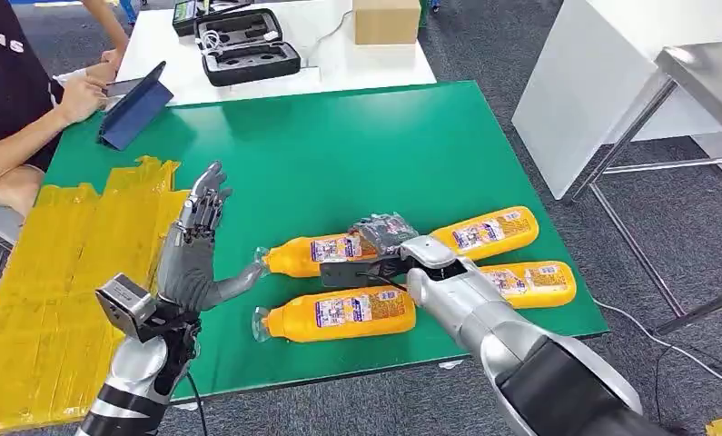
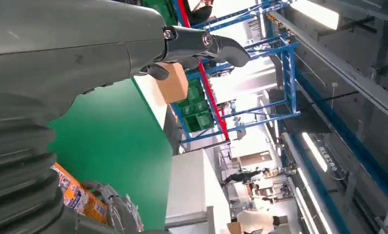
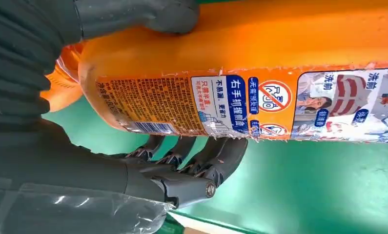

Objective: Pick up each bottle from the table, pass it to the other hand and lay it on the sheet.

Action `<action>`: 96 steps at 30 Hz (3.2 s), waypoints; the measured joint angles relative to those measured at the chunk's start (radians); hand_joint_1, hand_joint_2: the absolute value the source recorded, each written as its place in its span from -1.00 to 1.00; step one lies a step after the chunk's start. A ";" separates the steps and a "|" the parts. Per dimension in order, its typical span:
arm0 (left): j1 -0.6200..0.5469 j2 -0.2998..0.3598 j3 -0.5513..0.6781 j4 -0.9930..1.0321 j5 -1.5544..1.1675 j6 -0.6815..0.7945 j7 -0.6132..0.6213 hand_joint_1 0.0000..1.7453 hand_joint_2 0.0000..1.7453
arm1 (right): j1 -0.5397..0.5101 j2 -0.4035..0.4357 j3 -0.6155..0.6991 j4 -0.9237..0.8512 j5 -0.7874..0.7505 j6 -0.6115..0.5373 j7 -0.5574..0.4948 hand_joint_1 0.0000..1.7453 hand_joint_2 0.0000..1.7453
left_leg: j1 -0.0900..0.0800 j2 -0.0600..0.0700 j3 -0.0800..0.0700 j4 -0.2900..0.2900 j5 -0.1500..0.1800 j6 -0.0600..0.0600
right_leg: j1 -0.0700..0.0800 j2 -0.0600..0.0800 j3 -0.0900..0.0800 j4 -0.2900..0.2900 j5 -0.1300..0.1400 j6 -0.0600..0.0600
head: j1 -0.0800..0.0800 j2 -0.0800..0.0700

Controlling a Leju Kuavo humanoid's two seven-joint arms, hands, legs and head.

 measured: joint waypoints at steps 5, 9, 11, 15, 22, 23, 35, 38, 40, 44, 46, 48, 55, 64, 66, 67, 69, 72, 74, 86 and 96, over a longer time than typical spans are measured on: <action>0.004 0.000 -0.002 -0.006 0.000 0.000 -0.007 -1.00 1.00 | -0.003 0.000 0.000 0.008 0.006 -0.003 0.014 0.74 1.00 | 0.000 0.000 0.000 0.000 0.000 0.000 | 0.000 0.000 0.000 0.000 0.000 0.000 | 0.000 0.000; 0.006 0.000 -0.005 -0.008 0.000 0.000 -0.009 -1.00 1.00 | -0.002 0.000 0.002 0.014 0.036 -0.026 0.029 0.58 1.00 | 0.000 0.000 0.001 0.000 0.000 0.000 | 0.000 0.000 0.001 0.000 0.000 0.000 | 0.000 0.000; 0.007 0.000 -0.005 -0.008 0.000 0.000 -0.010 -1.00 1.00 | -0.002 0.000 0.005 0.016 0.047 -0.031 0.037 0.58 1.00 | 0.000 0.000 0.001 0.000 0.000 0.000 | 0.000 0.000 0.001 0.000 0.000 0.000 | 0.000 0.000; 0.007 0.000 -0.005 -0.008 0.000 0.000 -0.010 -1.00 1.00 | -0.002 0.000 0.005 0.016 0.047 -0.031 0.037 0.22 1.00 | 0.000 0.000 0.001 0.000 0.000 0.000 | 0.000 0.000 0.001 0.000 0.000 0.000 | 0.000 0.000; 0.017 0.000 -0.006 -0.009 0.000 0.002 -0.010 -1.00 1.00 | 0.015 -0.004 0.030 0.042 0.087 -0.037 0.074 -1.00 1.00 | 0.000 0.001 0.003 0.000 0.000 0.000 | 0.000 0.000 0.002 0.000 0.000 0.000 | 0.000 0.000; 0.017 0.000 -0.006 -0.009 0.000 0.003 -0.010 -1.00 1.00 | 0.015 -0.004 0.031 0.043 0.087 -0.035 0.075 -1.00 1.00 | 0.000 0.001 0.003 0.000 0.000 0.000 | 0.000 0.000 0.003 0.000 0.000 0.000 | 0.000 0.000; 0.018 0.000 -0.007 -0.009 0.000 0.003 -0.010 -1.00 1.00 | 0.018 -0.004 0.031 0.053 0.087 -0.037 0.081 0.96 1.00 | 0.000 0.001 0.003 0.000 0.000 0.000 | 0.000 0.000 0.003 0.000 0.000 0.000 | 0.000 0.000; 0.018 0.000 -0.007 -0.009 0.000 0.003 -0.010 -1.00 1.00 | 0.019 -0.004 0.031 0.054 0.087 -0.050 0.083 1.00 1.00 | 0.000 0.001 0.003 0.000 0.000 0.000 | 0.000 0.000 0.003 0.000 0.000 0.000 | 0.000 0.000; 0.019 0.000 -0.007 -0.009 0.000 0.003 -0.010 -1.00 1.00 | 0.021 -0.004 0.031 0.054 0.088 -0.076 0.086 1.00 1.00 | 0.000 0.000 0.003 0.000 0.000 0.000 | 0.000 0.000 0.003 0.000 0.000 0.000 | 0.000 0.000; 0.021 0.000 -0.007 -0.009 0.002 0.004 -0.008 -1.00 1.00 | 0.035 -0.006 0.028 0.054 0.093 -0.166 0.092 1.00 1.00 | 0.000 0.000 0.003 0.000 0.000 0.000 | 0.000 0.000 0.003 0.000 0.000 0.000 | 0.000 0.000; 0.022 0.000 -0.007 -0.009 0.002 0.004 -0.006 -1.00 1.00 | 0.038 -0.009 0.023 0.053 0.096 -0.225 0.095 1.00 1.00 | 0.000 0.000 0.003 0.000 0.000 0.000 | 0.000 0.000 0.003 0.000 0.000 0.000 | 0.000 0.000; 0.023 -0.001 -0.007 -0.009 0.001 0.005 0.000 -1.00 1.00 | 0.049 -0.013 0.006 0.048 0.097 -0.332 0.101 1.00 1.00 | 0.000 0.000 0.002 0.000 0.000 0.000 | 0.000 0.000 0.002 0.000 0.000 0.000 | 0.000 0.000; 0.029 -0.003 -0.008 -0.026 -0.006 0.008 0.011 -1.00 1.00 | 0.077 -0.033 -0.073 -0.002 0.095 -0.570 0.084 1.00 1.00 | 0.000 0.000 0.002 0.000 0.000 0.000 | 0.000 0.000 0.001 0.000 0.000 0.000 | 0.000 0.000; 0.034 -0.008 -0.009 -0.050 -0.033 0.073 0.056 -1.00 1.00 | 0.245 -0.019 -0.350 -0.273 -0.145 -0.673 -0.252 1.00 1.00 | 0.000 -0.001 0.000 0.000 0.000 0.000 | 0.000 -0.001 0.001 0.000 -0.001 0.000 | 0.000 0.000; 0.034 -0.008 -0.009 -0.051 -0.033 0.071 0.074 -1.00 1.00 | 0.308 -0.014 -0.412 -0.402 -0.316 -0.631 -0.299 1.00 1.00 | 0.000 -0.003 0.000 0.000 -0.001 0.000 | 0.000 -0.004 0.001 0.000 -0.002 0.000 | 0.000 0.000; 0.034 -0.008 -0.009 -0.051 -0.033 0.066 0.083 -1.00 1.00 | 0.339 -0.014 -0.433 -0.463 -0.379 -0.613 -0.308 1.00 1.00 | 0.000 -0.003 -0.001 0.000 -0.001 0.000 | 0.000 -0.004 0.001 0.000 -0.002 -0.001 | 0.001 0.000; 0.032 -0.006 -0.009 -0.051 -0.032 0.063 0.091 -1.00 1.00 | 0.389 -0.014 -0.462 -0.561 -0.429 -0.597 -0.311 1.00 1.00 | 0.000 -0.002 -0.002 0.000 -0.001 0.000 | 0.000 -0.004 0.000 0.000 -0.001 0.000 | 0.000 0.000; 0.029 -0.006 -0.009 -0.051 -0.032 0.057 0.096 -1.00 1.00 | 0.436 -0.014 -0.486 -0.664 -0.439 -0.587 -0.313 1.00 1.00 | 0.000 -0.001 -0.001 0.000 -0.002 -0.001 | 0.000 -0.003 -0.001 0.000 -0.001 0.000 | 0.000 0.000; 0.027 -0.006 -0.009 -0.051 -0.032 0.057 0.096 -1.00 1.00 | 0.452 -0.014 -0.498 -0.704 -0.445 -0.584 -0.313 1.00 1.00 | 0.000 -0.001 -0.001 0.000 -0.002 -0.001 | 0.000 -0.003 -0.001 0.000 -0.001 0.000 | 0.000 0.000; -0.004 -0.004 -0.009 -0.020 0.076 -0.038 0.198 -1.00 1.00 | 0.527 -0.013 -0.521 -0.858 -0.783 -0.393 -0.335 1.00 1.00 | 0.000 -0.001 -0.002 0.000 -0.001 -0.001 | 0.000 -0.003 -0.001 0.000 -0.001 -0.001 | 0.000 0.000; -0.089 0.003 -0.036 0.069 0.216 -0.116 0.262 -1.00 1.00 | 0.580 -0.014 -0.435 -0.957 -0.892 -0.241 -0.359 1.00 1.00 | 0.000 -0.001 -0.002 0.000 -0.001 -0.001 | 0.000 -0.003 -0.002 0.000 -0.001 -0.001 | 0.000 0.000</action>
